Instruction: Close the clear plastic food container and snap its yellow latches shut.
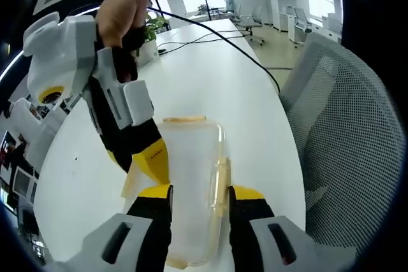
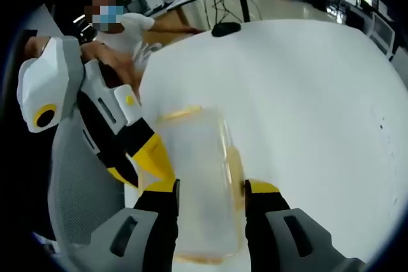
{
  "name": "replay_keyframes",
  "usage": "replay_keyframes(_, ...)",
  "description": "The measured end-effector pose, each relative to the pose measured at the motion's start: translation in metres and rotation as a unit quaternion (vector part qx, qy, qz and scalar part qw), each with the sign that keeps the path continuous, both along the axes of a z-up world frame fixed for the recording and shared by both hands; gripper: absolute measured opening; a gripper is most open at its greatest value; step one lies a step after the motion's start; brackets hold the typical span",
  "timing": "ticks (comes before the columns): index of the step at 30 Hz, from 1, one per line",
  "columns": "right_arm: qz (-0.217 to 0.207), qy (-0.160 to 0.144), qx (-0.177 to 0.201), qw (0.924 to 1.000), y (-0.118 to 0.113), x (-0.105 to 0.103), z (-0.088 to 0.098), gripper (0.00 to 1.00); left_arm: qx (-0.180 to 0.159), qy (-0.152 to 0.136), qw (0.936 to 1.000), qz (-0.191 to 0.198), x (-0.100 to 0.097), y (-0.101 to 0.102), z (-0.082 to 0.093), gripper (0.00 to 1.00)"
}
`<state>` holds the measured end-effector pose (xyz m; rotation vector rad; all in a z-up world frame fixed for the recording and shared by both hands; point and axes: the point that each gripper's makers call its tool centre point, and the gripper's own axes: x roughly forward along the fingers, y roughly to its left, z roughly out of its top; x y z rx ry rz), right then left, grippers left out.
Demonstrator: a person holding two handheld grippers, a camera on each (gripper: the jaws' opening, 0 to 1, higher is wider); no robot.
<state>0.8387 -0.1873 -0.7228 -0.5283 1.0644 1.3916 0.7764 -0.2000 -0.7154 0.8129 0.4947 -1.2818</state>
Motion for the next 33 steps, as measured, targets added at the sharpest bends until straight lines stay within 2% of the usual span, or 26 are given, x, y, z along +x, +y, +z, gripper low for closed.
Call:
replay_keyframes(13, -0.001, 0.017, 0.001, 0.9999, 0.000, 0.000, -0.002, 0.38, 0.003, -0.013, 0.9999, -0.009, 0.001, -0.001, 0.000, 0.29)
replay_keyframes(24, -0.023, 0.023, 0.004, 0.9995, 0.001, 0.001, -0.004, 0.36, 0.011, -0.036, 0.9992, -0.009, 0.001, -0.003, -0.003, 0.25)
replay_keyframes(25, -0.030, 0.024, 0.006, 0.9992, 0.001, 0.000, -0.006, 0.36, 0.007, -0.047, 0.9988, -0.013, 0.002, -0.010, -0.008, 0.25)
replay_keyframes(26, -0.032, 0.025, 0.005, 0.9992, 0.001, 0.000, -0.007, 0.36, 0.013, -0.044, 0.9988, -0.014, 0.001, -0.011, -0.011, 0.25)
replay_keyframes(29, -0.029, 0.028, 0.004, 0.9992, 0.003, -0.001, -0.008, 0.35, 0.008, -0.046, 0.9989, -0.010, 0.001, -0.003, -0.004, 0.25)
replay_keyframes(33, -0.022, 0.031, -0.007, 0.9992, 0.004, 0.000, -0.007, 0.35, 0.008, -0.048, 0.9988, -0.011, 0.002, -0.003, -0.004, 0.25)
